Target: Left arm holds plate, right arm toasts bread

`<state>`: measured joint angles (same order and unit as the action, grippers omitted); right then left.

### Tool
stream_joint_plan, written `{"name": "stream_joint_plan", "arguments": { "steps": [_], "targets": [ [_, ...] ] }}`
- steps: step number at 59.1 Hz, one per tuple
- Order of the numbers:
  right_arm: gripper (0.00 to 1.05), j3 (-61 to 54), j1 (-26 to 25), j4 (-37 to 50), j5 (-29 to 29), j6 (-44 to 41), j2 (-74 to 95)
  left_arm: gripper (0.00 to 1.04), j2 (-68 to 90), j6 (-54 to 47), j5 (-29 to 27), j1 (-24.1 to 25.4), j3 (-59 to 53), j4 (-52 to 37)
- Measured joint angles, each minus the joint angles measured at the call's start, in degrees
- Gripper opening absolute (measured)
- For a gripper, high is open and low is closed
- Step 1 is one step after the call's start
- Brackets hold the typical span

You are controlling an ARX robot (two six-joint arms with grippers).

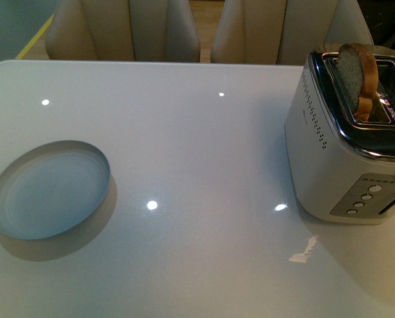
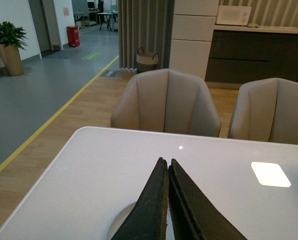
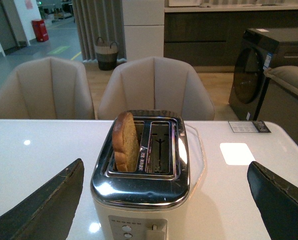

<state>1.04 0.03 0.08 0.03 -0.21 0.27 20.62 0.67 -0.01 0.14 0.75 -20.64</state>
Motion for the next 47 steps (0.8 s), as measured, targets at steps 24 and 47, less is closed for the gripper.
{"name": "stream_joint_plan", "arguments": {
  "steps": [24,47],
  "targets": [
    [0.96,0.00,0.00,0.00,0.00,0.00,0.00,0.03,-7.98,0.00,-0.02,0.00,0.00,7.98],
    [0.96,0.00,0.00,0.00,0.00,0.00,0.00,0.03,-20.24,-0.02,0.00,-0.02,0.02,20.55]
  ]
}}
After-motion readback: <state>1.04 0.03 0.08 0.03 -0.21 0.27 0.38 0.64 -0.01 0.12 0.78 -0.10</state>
